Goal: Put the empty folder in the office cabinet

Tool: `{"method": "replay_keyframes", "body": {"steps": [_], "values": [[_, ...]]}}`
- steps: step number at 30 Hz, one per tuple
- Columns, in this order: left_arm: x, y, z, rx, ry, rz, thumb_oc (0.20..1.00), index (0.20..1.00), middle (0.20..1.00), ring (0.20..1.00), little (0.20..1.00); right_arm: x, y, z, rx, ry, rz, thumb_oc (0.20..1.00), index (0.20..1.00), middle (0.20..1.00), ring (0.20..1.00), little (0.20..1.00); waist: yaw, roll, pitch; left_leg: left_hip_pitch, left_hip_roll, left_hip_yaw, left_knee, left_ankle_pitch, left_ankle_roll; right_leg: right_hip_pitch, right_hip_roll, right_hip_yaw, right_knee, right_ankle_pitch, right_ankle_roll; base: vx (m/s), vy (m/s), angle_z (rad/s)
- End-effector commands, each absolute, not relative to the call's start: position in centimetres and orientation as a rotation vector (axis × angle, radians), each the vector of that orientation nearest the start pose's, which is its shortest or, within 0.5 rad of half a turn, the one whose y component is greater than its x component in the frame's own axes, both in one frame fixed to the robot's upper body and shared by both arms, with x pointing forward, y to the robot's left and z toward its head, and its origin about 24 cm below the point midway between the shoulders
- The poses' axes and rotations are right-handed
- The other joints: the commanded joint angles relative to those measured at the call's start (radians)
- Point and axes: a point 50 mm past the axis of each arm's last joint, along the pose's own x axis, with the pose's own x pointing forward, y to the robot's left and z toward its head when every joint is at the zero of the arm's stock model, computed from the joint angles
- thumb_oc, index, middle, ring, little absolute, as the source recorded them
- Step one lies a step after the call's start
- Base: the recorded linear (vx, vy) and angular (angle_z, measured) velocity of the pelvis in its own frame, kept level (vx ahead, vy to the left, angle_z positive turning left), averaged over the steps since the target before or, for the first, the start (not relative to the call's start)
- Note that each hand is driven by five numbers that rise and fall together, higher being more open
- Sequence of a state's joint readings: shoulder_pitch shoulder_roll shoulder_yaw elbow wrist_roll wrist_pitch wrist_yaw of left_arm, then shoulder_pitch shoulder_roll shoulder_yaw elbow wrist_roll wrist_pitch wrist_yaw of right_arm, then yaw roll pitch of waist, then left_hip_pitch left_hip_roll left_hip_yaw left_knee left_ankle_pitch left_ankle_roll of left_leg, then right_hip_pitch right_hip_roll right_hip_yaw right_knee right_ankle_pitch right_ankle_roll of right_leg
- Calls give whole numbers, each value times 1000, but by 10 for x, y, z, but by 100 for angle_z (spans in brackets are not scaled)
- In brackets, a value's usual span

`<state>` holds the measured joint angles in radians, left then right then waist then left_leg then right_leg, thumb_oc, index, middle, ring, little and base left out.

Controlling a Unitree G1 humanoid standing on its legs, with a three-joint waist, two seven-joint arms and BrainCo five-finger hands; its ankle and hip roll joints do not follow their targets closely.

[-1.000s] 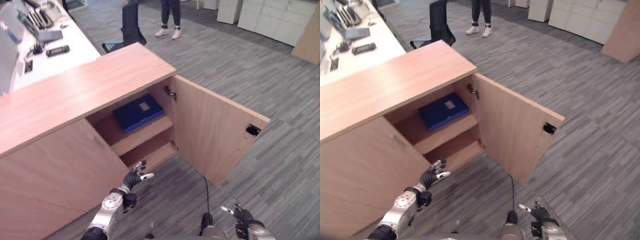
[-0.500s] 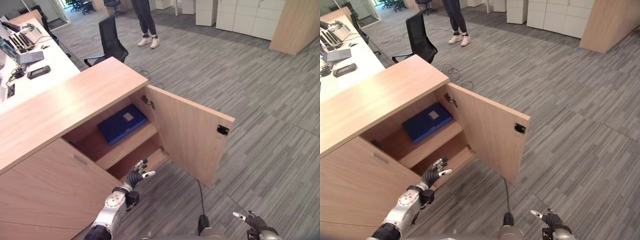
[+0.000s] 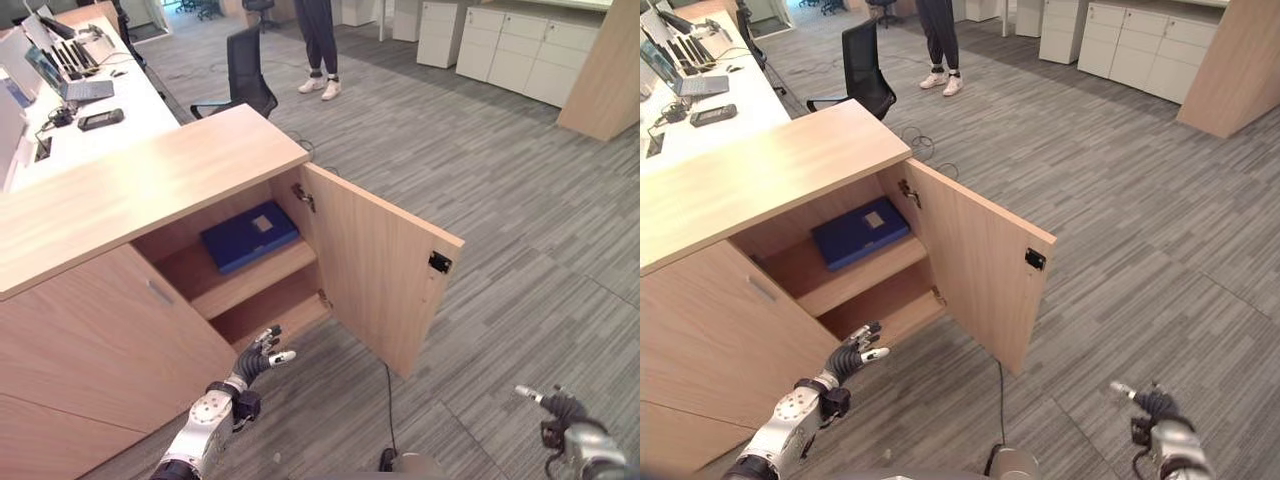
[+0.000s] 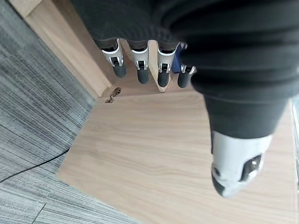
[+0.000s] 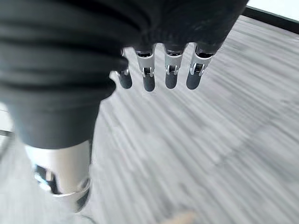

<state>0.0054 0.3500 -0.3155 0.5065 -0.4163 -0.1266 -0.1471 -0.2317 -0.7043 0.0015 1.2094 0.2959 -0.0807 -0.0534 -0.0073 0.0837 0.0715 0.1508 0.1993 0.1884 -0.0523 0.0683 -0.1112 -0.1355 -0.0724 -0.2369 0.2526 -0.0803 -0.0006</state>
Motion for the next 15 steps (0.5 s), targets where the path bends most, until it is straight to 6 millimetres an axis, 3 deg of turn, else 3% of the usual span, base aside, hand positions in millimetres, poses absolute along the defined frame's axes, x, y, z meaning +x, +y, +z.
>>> {"method": "replay_keyframes", "body": {"steps": [1, 2, 4, 7, 10, 15], "values": [[229, 186, -41, -21, 338, -255, 1000, 1000, 1000, 1000, 1000, 197, -396, -31, -363, 712, -569, 1000, 1000, 1000, 1000, 1000, 18, -46, -19, -35, 11, -17, -27, -9, -70, 250, -72, -10, -340, 63, 166, 30, 33, 11], [229, 185, -40, -13, 339, -275, 1000, 1000, 1000, 1000, 1000, 210, -404, -13, -395, 671, -581, 1000, 1000, 1000, 1000, 1000, 32, -52, -25, -34, 7, -26, -30, -13, -67, 256, -75, -15, -340, 63, 167, 23, 42, 8], [229, 184, -40, -12, 339, -284, 1000, 1000, 1000, 1000, 1000, 217, -406, -6, -404, 651, -585, 1000, 1000, 1000, 1000, 1000, 35, -53, -26, -35, 5, -31, -31, -15, -65, 260, -76, -19, -339, 63, 167, 23, 40, 18], [226, 181, -41, -4, 350, -317, 1000, 1000, 1000, 1000, 1000, 243, -410, 24, -437, 558, -584, 1000, 1000, 1000, 1000, 1000, 58, -64, -33, -35, -3, -53, -33, -20, -60, 272, -81, -34, -336, 63, 168, 17, 40, 23], [222, 180, -41, 0, 359, -342, 1000, 1000, 1000, 1000, 1000, 271, -403, 47, -452, 480, -553, 1000, 1000, 1000, 1000, 1000, 85, -72, -39, -40, -9, -70, -33, -23, -56, 277, -86, -43, -339, 67, 170, 10, 35, 12], [215, 179, -41, -20, 366, -361, 1000, 1000, 1000, 1000, 1000, 304, -382, 67, -448, 408, -499, 1000, 1000, 1000, 1000, 1000, 127, -76, -44, -53, -16, -79, -35, -21, -51, 269, -92, -52, -340, 73, 176, -7, 18, 6]]}}
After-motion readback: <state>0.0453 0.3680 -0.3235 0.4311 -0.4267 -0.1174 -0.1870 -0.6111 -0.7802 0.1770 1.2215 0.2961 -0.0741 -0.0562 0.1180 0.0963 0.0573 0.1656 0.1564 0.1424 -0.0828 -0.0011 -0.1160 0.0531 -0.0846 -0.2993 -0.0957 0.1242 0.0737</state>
